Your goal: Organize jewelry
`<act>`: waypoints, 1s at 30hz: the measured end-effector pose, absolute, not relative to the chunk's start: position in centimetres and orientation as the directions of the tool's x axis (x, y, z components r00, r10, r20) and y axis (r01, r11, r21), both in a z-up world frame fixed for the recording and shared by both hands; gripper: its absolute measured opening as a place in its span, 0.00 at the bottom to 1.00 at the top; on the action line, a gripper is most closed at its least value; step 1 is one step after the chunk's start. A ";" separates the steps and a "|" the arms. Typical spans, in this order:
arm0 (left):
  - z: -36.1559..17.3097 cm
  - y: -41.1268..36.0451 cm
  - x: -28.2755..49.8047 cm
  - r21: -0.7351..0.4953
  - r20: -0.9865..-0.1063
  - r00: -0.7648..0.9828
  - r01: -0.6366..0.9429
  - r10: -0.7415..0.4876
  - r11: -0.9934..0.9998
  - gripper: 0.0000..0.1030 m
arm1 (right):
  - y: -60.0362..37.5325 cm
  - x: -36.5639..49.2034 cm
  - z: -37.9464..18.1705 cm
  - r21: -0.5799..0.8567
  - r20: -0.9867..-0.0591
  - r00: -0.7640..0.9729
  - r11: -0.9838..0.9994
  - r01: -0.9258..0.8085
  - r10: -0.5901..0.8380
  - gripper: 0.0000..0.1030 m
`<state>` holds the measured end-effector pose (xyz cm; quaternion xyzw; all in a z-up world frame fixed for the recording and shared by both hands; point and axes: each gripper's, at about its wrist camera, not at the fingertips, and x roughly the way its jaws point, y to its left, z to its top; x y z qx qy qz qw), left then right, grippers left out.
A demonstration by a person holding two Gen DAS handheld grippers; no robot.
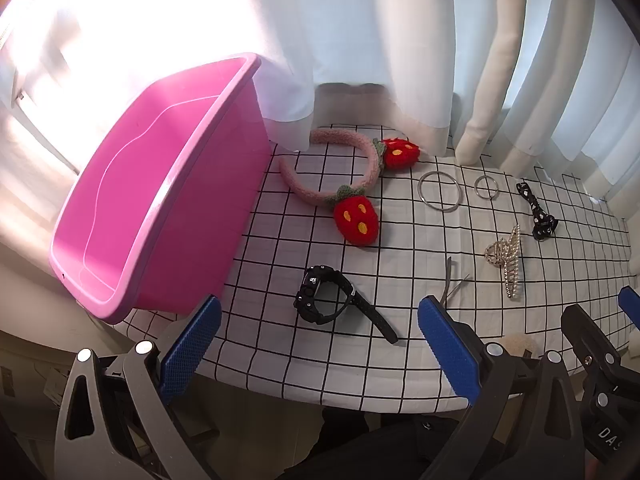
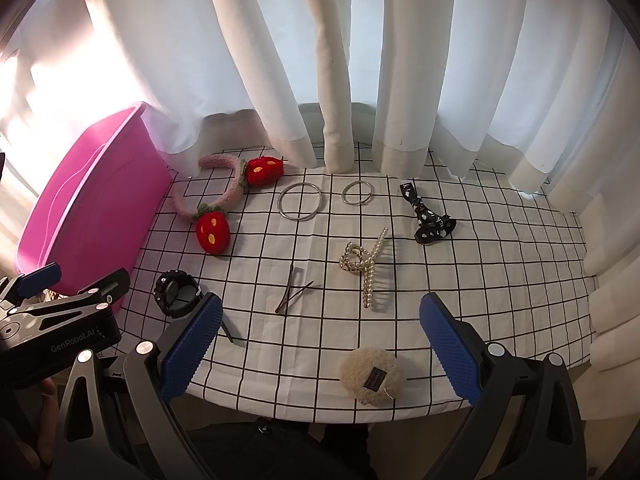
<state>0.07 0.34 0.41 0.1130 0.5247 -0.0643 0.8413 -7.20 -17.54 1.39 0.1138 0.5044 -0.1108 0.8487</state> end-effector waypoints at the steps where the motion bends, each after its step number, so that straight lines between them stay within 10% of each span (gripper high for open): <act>1: 0.4 0.4 0.1 0.121 -0.898 0.441 0.226 0.010 0.967 0.94 | -17.5 -7.2 1.4 0.081 -0.881 0.467 0.950 0.303 -0.073 0.92; 30: 0.5 0.6 0.0 0.124 -0.894 0.447 0.224 0.011 0.967 0.94 | -17.8 -7.2 1.4 0.090 -0.881 0.469 0.948 0.307 -0.068 0.92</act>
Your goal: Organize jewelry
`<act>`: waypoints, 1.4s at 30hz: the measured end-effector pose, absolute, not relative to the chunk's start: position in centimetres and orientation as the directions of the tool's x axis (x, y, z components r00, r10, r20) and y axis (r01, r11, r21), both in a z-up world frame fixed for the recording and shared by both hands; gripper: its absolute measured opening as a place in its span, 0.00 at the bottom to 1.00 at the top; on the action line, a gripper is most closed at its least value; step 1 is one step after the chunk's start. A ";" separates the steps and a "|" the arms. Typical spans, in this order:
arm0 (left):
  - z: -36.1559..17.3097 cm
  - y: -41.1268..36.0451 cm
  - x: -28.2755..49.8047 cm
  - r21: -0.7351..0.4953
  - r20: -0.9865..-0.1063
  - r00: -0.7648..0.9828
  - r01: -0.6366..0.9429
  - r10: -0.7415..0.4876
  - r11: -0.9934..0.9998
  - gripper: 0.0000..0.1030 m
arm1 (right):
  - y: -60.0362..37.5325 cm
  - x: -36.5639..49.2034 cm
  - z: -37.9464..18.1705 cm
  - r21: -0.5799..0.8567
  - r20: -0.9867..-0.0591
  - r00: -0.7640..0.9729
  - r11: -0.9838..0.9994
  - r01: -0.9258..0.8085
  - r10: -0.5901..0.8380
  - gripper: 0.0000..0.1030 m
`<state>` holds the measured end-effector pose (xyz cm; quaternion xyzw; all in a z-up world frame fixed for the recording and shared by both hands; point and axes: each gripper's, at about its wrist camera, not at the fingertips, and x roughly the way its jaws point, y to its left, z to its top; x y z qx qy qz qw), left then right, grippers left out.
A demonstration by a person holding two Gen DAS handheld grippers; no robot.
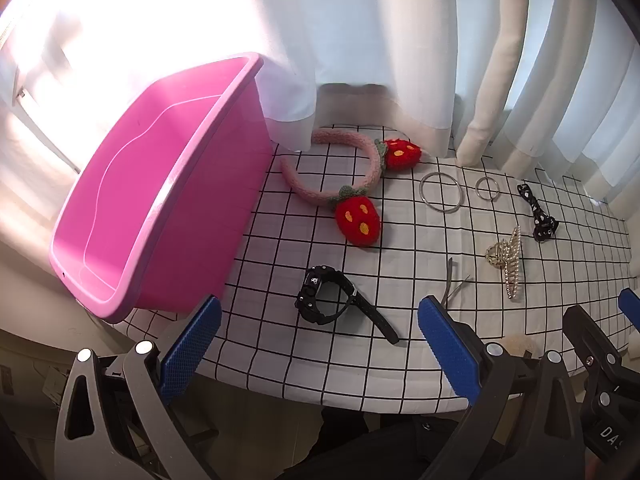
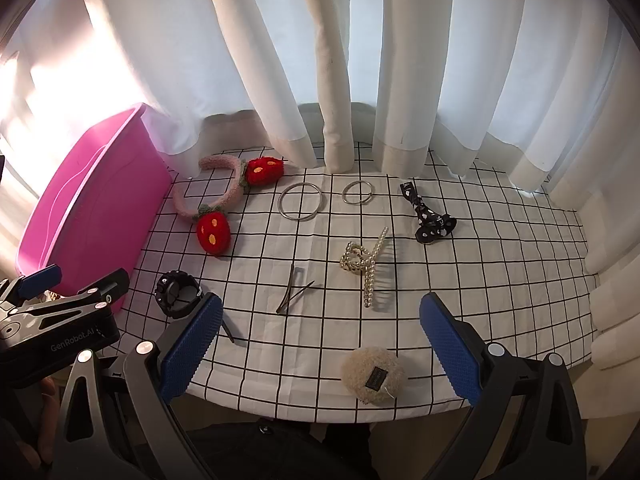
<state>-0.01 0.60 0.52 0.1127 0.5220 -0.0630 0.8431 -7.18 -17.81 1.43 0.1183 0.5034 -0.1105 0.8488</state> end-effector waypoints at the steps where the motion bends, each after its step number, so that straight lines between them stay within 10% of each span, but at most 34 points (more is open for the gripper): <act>1: 0.5 0.6 -0.1 0.125 -0.894 0.448 0.224 0.011 0.967 0.94 | -17.8 -7.2 1.4 0.090 -0.881 0.469 0.948 0.306 -0.068 0.92; 42: 0.5 0.7 -0.5 0.115 -0.897 0.441 0.228 0.002 0.967 0.94 | -17.6 -8.0 1.1 0.101 -0.879 0.473 0.947 0.304 -0.058 0.92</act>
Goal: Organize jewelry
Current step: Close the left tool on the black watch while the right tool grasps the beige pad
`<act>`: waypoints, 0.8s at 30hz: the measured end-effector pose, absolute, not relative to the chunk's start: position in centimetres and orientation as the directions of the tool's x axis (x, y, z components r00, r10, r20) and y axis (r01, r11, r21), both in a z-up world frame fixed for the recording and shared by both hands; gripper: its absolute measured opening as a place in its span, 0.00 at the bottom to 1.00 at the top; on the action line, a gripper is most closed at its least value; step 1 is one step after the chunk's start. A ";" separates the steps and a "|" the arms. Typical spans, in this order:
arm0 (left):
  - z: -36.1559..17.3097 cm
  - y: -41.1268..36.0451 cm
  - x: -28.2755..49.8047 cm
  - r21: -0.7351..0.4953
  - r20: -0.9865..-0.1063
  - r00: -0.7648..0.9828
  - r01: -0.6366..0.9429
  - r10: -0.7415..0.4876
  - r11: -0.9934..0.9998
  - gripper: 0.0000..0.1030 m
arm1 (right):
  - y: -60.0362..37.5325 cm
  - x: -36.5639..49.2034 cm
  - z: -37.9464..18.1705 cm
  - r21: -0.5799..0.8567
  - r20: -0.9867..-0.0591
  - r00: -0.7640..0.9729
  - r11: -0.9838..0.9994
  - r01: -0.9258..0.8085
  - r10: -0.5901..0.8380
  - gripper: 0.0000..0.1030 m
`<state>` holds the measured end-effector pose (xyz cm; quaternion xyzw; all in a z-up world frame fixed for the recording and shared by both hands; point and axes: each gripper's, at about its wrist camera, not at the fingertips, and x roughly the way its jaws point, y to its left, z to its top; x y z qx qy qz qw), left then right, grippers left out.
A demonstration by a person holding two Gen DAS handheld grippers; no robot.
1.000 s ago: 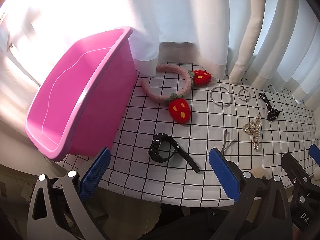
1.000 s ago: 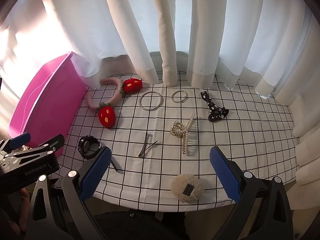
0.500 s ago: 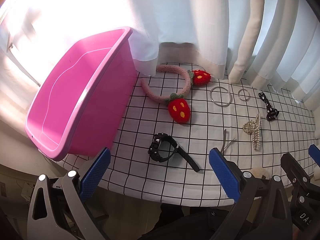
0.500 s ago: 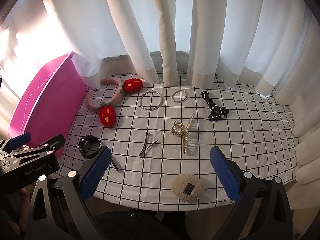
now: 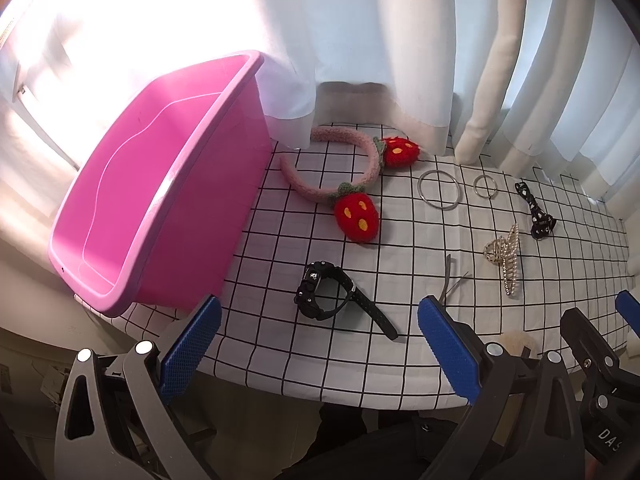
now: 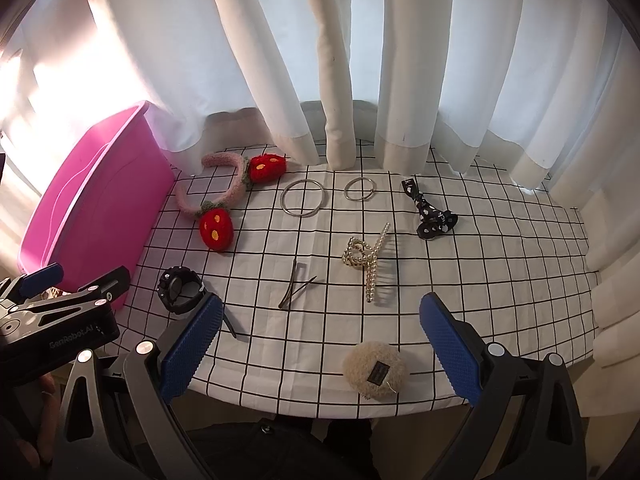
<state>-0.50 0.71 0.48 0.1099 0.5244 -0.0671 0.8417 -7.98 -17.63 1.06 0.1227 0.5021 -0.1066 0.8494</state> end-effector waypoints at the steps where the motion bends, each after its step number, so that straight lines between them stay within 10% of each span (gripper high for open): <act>1: 0.2 0.7 -0.5 0.107 -0.902 0.432 0.231 -0.003 0.967 0.94 | -17.7 -8.1 1.0 0.108 -0.878 0.475 0.947 0.303 -0.052 0.92; 24: -12.8 3.6 0.3 0.062 -0.941 0.337 0.243 -0.024 0.968 0.94 | -21.2 -14.1 -12.2 0.188 -0.949 0.314 0.857 0.480 0.032 0.92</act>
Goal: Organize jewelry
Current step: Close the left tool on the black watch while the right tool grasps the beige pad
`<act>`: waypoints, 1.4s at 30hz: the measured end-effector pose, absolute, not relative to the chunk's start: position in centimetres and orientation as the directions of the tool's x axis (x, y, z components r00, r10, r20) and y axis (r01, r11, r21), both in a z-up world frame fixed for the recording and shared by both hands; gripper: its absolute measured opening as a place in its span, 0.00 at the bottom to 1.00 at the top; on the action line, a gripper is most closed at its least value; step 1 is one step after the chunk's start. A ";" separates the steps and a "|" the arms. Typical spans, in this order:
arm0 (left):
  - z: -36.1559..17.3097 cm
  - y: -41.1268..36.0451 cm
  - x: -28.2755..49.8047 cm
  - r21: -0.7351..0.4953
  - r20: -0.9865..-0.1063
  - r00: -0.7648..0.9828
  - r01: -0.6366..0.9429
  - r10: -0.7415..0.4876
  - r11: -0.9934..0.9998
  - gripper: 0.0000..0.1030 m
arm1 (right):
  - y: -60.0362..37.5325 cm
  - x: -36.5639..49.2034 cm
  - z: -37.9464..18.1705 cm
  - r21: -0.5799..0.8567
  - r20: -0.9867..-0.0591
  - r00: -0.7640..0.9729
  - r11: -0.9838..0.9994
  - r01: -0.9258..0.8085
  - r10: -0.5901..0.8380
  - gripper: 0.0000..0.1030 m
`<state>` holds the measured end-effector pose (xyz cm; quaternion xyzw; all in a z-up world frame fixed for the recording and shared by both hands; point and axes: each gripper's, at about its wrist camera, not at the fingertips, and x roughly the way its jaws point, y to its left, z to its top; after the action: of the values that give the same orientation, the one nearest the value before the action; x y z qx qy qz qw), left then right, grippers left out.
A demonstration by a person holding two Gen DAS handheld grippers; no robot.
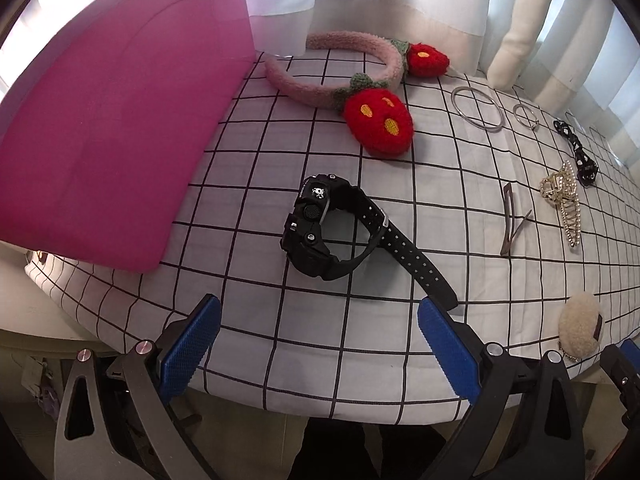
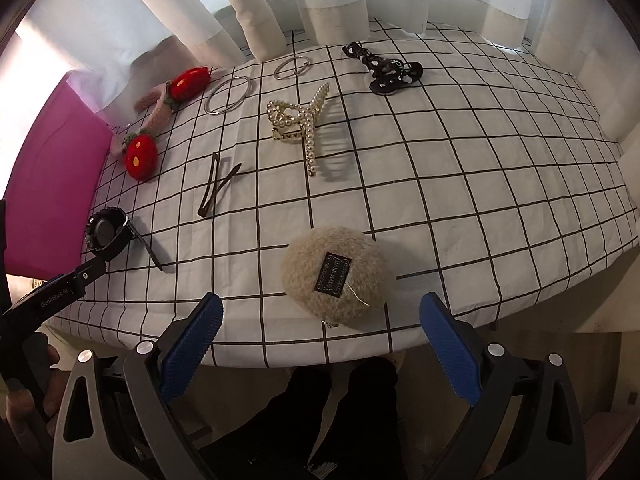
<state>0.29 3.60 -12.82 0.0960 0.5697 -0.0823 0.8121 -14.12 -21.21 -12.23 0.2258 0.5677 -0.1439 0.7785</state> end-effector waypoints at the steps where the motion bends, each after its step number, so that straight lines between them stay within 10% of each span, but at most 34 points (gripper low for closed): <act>1: -13.1 3.7 0.5 0.061 -0.939 0.344 0.237 -0.025 0.969 0.94 | -21.4 -14.2 -12.7 0.184 -0.951 0.308 0.853 0.488 0.029 0.92; 36: -18.7 4.0 5.5 0.034 -0.915 0.396 0.259 -0.074 0.965 0.95 | -20.1 -13.0 -18.5 0.008 -0.964 0.240 0.889 0.458 -0.115 0.92; 42: -18.1 3.4 4.7 0.016 -0.907 0.405 0.298 -0.112 0.954 0.78 | -20.3 -12.0 -18.7 0.009 -0.965 0.241 0.903 0.429 -0.105 0.92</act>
<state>4.73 3.43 -18.10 0.0877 0.5313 -0.1228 0.8336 -12.04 -20.26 -18.67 0.1370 0.5914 -0.1720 0.7758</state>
